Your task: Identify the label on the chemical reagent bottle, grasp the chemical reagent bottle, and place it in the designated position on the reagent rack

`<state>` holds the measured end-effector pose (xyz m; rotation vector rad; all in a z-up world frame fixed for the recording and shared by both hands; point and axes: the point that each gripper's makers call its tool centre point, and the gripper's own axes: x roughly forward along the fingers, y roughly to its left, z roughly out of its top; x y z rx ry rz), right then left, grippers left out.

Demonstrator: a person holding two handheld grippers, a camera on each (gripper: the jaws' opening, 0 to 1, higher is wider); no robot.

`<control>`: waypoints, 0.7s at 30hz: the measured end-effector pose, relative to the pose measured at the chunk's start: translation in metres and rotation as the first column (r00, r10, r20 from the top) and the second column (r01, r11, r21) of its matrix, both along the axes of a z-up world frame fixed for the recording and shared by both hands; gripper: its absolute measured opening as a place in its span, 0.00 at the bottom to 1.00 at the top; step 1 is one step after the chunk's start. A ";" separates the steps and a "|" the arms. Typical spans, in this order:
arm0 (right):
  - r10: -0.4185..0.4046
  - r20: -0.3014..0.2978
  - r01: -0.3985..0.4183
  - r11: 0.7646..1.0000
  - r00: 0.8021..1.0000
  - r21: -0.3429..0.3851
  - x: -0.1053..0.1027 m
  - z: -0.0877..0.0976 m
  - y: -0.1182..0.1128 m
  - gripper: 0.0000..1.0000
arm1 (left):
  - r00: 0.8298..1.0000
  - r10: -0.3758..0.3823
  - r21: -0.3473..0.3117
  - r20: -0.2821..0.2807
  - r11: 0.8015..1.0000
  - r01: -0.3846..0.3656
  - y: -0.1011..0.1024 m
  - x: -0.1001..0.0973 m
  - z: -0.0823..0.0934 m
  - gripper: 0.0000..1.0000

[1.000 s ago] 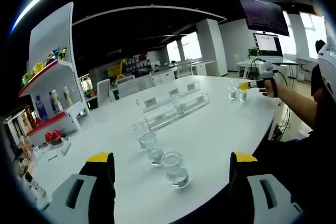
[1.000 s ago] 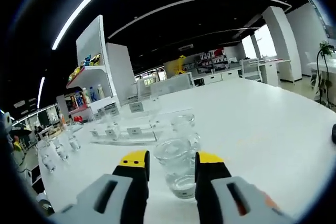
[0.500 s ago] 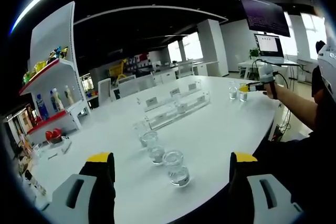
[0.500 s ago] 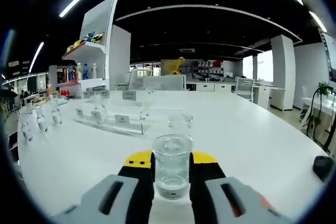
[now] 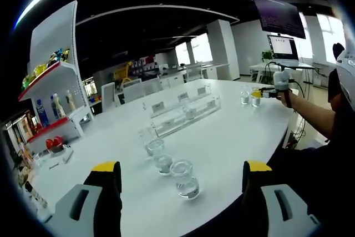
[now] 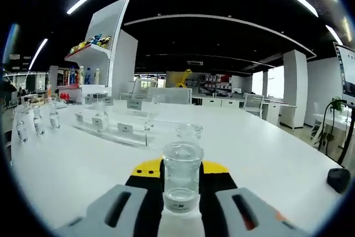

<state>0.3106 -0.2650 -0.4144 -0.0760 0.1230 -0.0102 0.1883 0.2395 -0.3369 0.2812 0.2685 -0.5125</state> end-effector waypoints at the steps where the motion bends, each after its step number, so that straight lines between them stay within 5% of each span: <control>1: -0.001 0.002 0.001 1.000 1.000 0.000 0.000 0.000 0.000 0.21 | 1.000 0.000 0.000 -0.001 1.000 0.000 0.000 0.000 0.000 0.90; 21: -0.007 0.007 0.007 1.000 1.000 0.008 -0.001 0.001 0.000 0.19 | 1.000 -0.020 -0.007 -0.005 1.000 0.020 -0.012 0.000 0.000 0.89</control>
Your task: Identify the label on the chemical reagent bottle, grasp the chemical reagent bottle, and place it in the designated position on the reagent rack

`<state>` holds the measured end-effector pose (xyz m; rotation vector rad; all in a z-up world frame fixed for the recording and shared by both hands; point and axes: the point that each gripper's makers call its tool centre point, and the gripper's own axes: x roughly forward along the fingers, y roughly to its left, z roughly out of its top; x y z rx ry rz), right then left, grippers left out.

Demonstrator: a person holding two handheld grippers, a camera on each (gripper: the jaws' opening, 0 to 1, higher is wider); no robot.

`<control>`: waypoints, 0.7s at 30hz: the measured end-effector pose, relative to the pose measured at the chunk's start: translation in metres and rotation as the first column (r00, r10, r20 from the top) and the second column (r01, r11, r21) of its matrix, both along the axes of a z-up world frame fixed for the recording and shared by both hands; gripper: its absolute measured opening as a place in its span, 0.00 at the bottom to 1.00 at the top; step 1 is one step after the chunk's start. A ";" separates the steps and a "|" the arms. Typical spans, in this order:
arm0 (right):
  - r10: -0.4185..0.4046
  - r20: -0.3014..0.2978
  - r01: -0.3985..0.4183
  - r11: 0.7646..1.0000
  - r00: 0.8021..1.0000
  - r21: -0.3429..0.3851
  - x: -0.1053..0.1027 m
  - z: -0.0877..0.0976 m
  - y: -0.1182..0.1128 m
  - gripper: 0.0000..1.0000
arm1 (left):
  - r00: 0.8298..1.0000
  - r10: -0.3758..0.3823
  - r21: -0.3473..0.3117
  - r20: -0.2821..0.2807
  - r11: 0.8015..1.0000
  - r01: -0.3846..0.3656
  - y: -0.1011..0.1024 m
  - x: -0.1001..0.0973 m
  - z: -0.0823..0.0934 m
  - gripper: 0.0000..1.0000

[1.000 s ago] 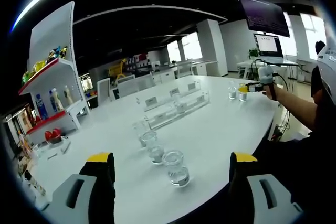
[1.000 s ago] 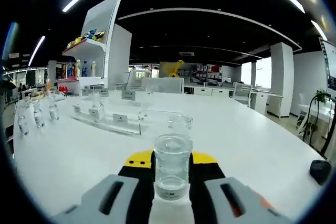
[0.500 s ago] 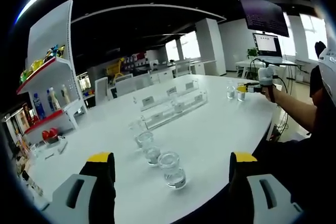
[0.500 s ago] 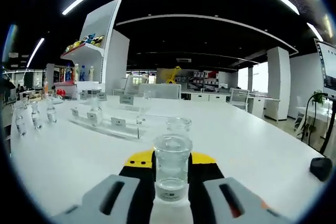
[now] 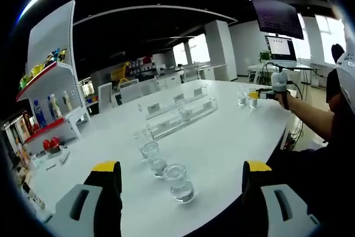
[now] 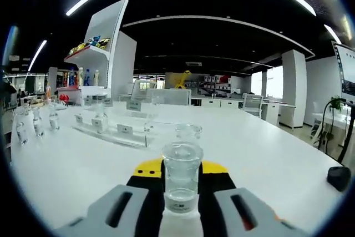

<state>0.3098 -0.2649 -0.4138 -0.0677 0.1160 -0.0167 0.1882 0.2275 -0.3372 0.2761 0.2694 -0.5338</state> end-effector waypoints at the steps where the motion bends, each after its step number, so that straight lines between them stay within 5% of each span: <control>1: 0.000 0.000 0.000 1.000 1.000 0.000 0.000 0.000 0.000 0.19 | 1.000 0.000 0.000 0.001 1.000 0.000 0.000 0.000 0.000 0.89; 21: -0.026 -0.013 0.026 1.000 1.000 -0.003 0.000 0.002 0.000 0.18 | 1.000 0.004 0.007 0.012 1.000 -0.004 0.005 -0.001 0.005 0.89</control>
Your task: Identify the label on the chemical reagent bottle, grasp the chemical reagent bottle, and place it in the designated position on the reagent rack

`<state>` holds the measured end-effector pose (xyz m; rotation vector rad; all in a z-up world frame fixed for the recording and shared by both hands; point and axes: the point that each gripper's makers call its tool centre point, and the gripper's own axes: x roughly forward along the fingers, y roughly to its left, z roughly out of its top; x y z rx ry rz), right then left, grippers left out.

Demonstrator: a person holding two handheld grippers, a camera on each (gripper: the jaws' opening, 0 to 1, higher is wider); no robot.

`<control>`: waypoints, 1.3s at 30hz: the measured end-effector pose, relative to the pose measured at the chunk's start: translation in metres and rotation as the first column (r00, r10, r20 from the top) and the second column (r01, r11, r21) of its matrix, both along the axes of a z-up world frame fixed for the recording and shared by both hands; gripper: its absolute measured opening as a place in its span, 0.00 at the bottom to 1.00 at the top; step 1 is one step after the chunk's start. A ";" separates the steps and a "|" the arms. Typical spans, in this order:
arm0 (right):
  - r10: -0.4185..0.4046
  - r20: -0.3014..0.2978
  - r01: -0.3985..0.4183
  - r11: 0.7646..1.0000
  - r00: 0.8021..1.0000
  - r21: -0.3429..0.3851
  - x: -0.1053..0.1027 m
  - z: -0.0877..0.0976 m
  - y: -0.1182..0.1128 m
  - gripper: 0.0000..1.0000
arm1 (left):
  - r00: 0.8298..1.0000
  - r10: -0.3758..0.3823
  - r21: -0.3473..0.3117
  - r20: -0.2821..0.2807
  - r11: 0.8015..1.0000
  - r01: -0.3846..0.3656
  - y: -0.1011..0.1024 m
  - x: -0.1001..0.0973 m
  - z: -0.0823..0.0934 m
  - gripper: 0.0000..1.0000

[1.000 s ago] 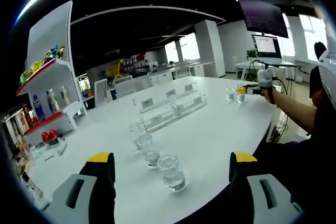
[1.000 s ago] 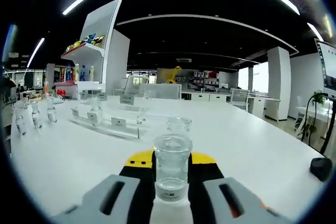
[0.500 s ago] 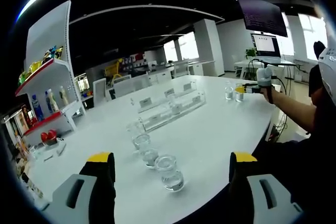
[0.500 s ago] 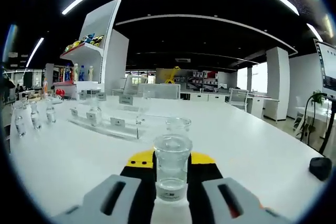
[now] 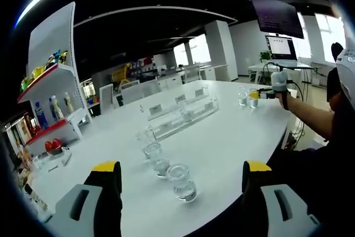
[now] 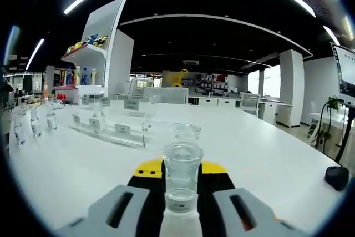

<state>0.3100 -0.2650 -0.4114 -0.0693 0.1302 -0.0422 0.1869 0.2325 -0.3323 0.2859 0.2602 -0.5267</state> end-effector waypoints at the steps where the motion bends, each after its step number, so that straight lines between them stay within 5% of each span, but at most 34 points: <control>1: 0.000 -0.001 0.000 1.000 1.000 0.001 0.000 0.000 0.000 0.18 | 1.000 0.000 0.000 0.000 1.000 0.000 0.000 0.000 0.000 0.89; 16: -0.015 -0.014 0.015 1.000 1.000 -0.006 -0.004 0.003 -0.002 0.18 | 1.000 0.004 0.004 0.008 1.000 -0.004 0.000 0.000 0.004 0.89; 19: -0.015 0.007 0.014 0.999 1.000 0.048 -0.008 0.008 -0.002 0.18 | 1.000 0.005 0.005 0.005 1.000 -0.005 0.000 0.000 0.002 0.89; 26: -0.011 0.030 0.011 1.000 0.999 0.009 -0.017 0.021 0.007 0.18 | 1.000 0.007 0.009 0.003 1.000 -0.007 0.000 -0.001 0.001 0.89; 39: 0.016 0.046 -0.019 0.998 0.999 0.064 -0.036 0.043 0.007 0.18 | 1.000 0.010 0.008 -0.005 1.000 -0.009 0.003 -0.002 -0.004 0.89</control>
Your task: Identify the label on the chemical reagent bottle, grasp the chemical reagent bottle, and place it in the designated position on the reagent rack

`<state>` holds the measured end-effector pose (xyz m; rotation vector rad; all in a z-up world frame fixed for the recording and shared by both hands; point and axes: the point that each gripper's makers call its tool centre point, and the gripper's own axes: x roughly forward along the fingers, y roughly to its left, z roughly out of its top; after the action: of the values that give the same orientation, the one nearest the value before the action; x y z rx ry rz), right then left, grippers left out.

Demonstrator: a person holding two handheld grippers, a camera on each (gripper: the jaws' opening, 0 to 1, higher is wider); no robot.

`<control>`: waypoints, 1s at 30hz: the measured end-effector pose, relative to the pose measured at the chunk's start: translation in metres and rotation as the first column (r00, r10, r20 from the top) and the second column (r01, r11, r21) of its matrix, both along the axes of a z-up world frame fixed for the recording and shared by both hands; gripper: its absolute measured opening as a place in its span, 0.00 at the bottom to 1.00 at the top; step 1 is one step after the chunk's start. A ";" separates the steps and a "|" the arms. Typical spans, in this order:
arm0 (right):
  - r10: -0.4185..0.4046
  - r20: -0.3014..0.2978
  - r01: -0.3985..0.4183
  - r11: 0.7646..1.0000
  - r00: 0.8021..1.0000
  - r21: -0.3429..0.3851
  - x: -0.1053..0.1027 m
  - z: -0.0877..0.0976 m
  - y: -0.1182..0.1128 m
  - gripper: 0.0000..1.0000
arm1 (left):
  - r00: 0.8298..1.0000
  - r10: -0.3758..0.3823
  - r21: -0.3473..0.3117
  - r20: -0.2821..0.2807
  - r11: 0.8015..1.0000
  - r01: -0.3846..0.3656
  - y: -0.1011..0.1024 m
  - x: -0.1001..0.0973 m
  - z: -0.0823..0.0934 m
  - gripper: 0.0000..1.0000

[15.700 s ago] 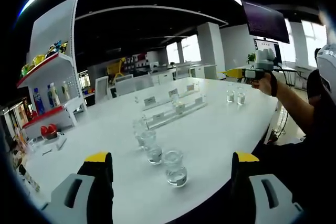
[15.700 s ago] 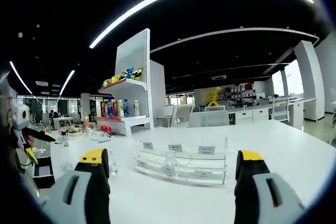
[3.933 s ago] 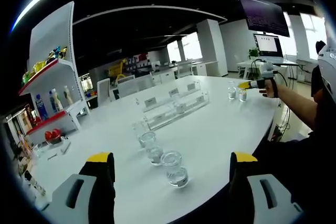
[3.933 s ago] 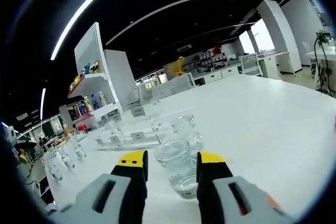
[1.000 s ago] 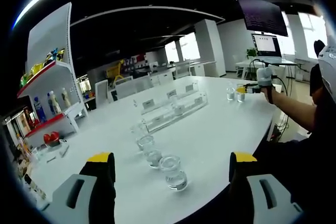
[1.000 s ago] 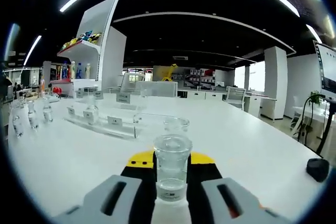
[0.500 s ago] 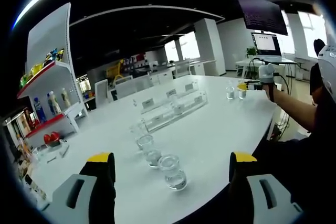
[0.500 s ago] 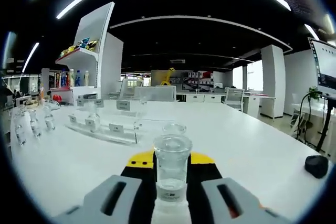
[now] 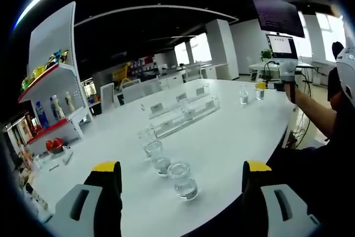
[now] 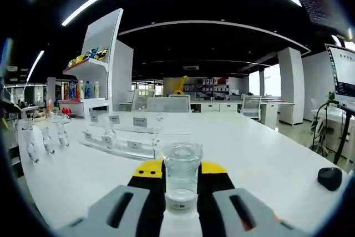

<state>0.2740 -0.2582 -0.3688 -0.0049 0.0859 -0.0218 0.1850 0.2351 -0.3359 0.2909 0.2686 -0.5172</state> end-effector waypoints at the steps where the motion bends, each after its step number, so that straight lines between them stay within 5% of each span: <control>1: 0.002 0.001 -0.002 1.000 1.000 0.003 -0.003 0.002 0.000 0.18 | 1.000 0.000 0.001 0.000 1.000 0.000 0.000 0.000 0.000 0.89; 15: 0.020 0.032 -0.021 1.000 0.999 0.012 -0.036 0.042 0.007 0.18 | 1.000 0.003 0.000 0.006 1.000 -0.003 0.003 0.000 0.002 0.89; 30: 0.048 0.030 -0.049 0.998 0.998 0.034 -0.053 0.054 0.014 0.18 | 1.000 0.002 0.002 0.010 1.000 -0.002 0.001 -0.001 0.004 0.89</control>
<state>0.2207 -0.2440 -0.3150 0.0281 0.0569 0.0281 0.1841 0.2356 -0.3323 0.2945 0.2596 -0.5132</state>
